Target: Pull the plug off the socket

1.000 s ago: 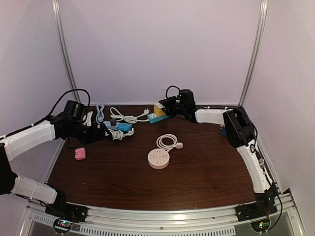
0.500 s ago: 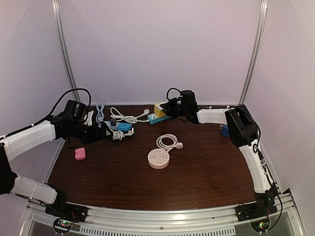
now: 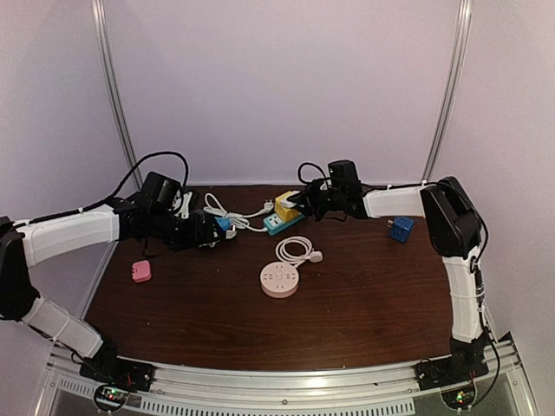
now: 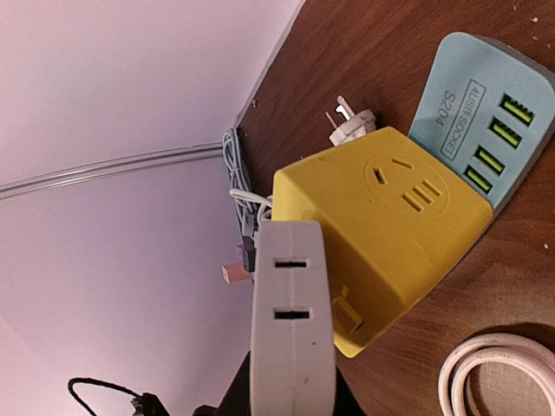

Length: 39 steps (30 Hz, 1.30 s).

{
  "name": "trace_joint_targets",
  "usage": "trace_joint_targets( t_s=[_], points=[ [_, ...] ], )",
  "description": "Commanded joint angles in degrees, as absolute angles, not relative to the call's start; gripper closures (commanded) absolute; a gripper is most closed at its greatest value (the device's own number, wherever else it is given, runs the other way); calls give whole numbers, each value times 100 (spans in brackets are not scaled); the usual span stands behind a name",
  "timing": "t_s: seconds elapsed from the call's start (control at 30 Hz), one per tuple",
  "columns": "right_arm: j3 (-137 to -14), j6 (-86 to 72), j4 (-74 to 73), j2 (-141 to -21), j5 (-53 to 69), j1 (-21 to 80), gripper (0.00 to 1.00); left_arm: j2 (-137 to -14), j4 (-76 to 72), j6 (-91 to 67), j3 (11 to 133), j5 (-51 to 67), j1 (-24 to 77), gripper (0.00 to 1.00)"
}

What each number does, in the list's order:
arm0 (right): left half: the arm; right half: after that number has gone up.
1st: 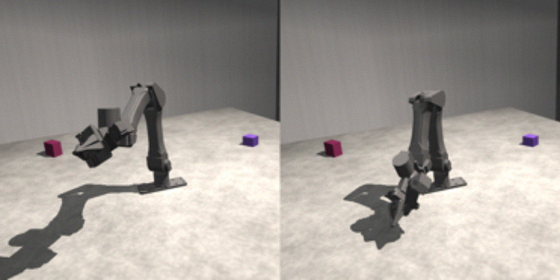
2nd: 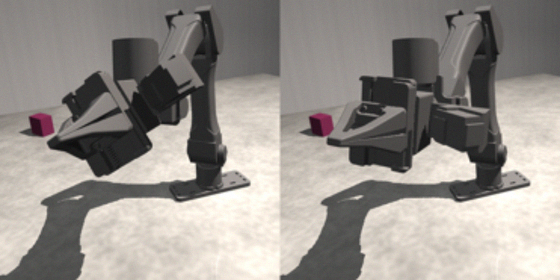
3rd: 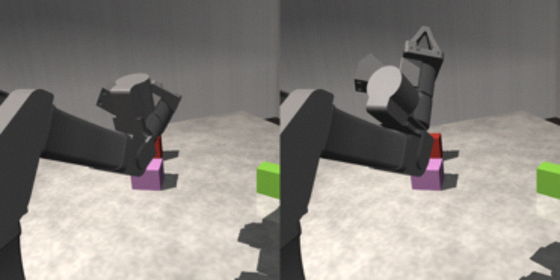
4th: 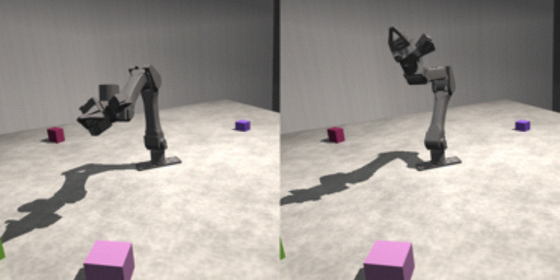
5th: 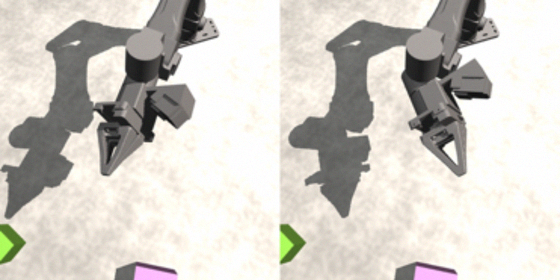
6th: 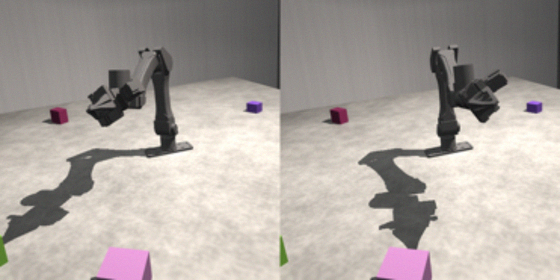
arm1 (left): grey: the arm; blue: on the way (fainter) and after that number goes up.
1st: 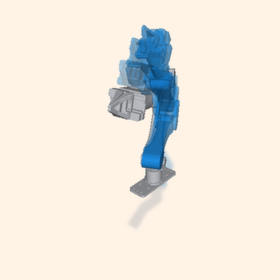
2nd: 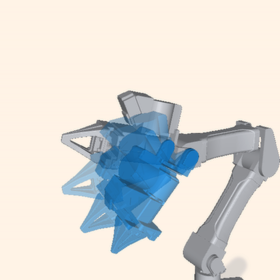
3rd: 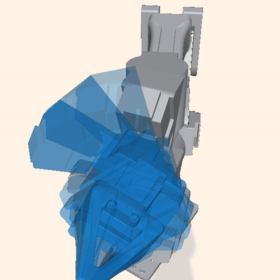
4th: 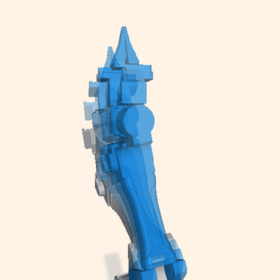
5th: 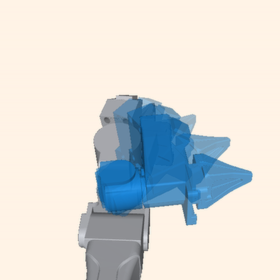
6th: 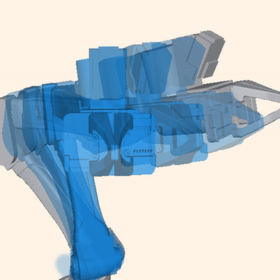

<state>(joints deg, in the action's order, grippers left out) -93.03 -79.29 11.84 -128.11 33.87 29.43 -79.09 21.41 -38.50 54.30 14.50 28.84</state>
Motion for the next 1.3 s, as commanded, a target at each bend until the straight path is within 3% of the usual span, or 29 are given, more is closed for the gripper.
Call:
trace_joint_targets(
  t_s=[0.0,0.4,1.03,1.13,1.27],
  points=[
    [-8897,-7440,900,-12112,3933,3165,98,-8205,1756,-4020,5805,1253,3097,6],
    [-7661,-7002,522,-11343,4776,3738,98,-8564,1618,-4113,5873,1148,3269,5],
    [-8143,-5588,-1158,-11776,4819,4570,98,-8737,1000,-4353,4970,1480,3220,5],
    [-8061,-5522,-1332,-11687,4841,4566,98,-8836,796,-4313,4937,1711,3217,6],
    [-7709,-5703,-1274,-11493,4843,4526,98,-9031,350,-4329,4929,2180,3217,18]
  ],
)
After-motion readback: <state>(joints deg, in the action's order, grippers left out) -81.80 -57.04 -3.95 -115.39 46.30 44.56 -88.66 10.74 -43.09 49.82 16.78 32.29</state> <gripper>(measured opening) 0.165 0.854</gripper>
